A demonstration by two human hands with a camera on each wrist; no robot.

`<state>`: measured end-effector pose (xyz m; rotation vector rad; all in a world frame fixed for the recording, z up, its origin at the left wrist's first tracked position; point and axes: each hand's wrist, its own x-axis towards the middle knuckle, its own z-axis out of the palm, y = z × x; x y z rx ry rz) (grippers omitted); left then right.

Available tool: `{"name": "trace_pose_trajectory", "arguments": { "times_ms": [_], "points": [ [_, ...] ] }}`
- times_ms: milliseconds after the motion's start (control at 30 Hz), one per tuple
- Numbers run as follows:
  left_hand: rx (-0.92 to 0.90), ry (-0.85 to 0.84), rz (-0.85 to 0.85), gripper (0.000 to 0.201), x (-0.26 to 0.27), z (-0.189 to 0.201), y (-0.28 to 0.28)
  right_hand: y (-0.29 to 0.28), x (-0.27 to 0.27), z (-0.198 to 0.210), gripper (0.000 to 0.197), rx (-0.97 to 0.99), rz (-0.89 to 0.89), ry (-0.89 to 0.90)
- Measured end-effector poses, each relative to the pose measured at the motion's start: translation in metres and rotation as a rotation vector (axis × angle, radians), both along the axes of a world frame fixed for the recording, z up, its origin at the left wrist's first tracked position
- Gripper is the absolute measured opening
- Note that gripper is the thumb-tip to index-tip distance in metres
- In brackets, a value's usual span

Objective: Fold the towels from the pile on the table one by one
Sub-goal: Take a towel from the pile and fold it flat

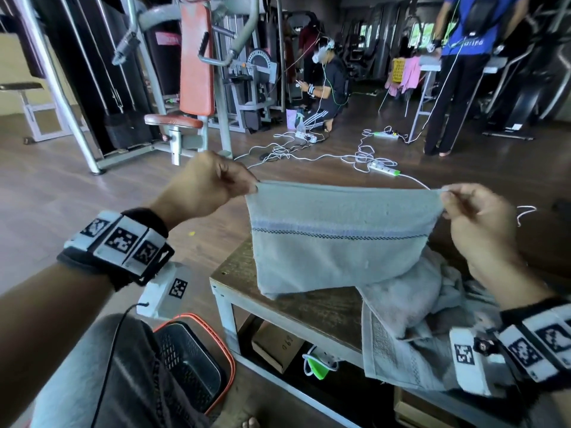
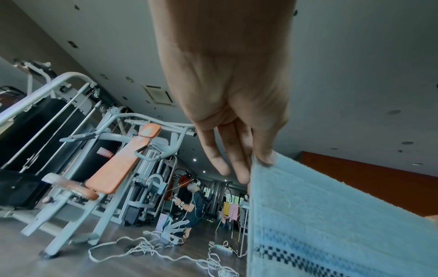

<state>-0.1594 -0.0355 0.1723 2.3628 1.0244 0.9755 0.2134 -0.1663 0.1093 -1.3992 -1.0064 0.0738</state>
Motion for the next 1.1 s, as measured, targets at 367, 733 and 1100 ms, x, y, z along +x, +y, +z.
{"name": "trace_pose_trajectory", "arguments": {
  "times_ms": [367,733,1100],
  "points": [
    [0.146,0.09,0.286,0.016,0.014,0.066,0.062,0.094,0.0,0.093,0.016,-0.29,0.087,-0.016],
    [0.261,0.0,0.22,0.019,-0.024,0.007,0.041,0.06,-0.02,0.04,0.02,-0.177,0.161,-0.181],
    [-0.192,0.531,-0.175,0.008,-0.066,-0.111,-0.024,-0.024,-0.033,-0.069,0.007,-0.925,0.656,-0.389]
  ]
}}
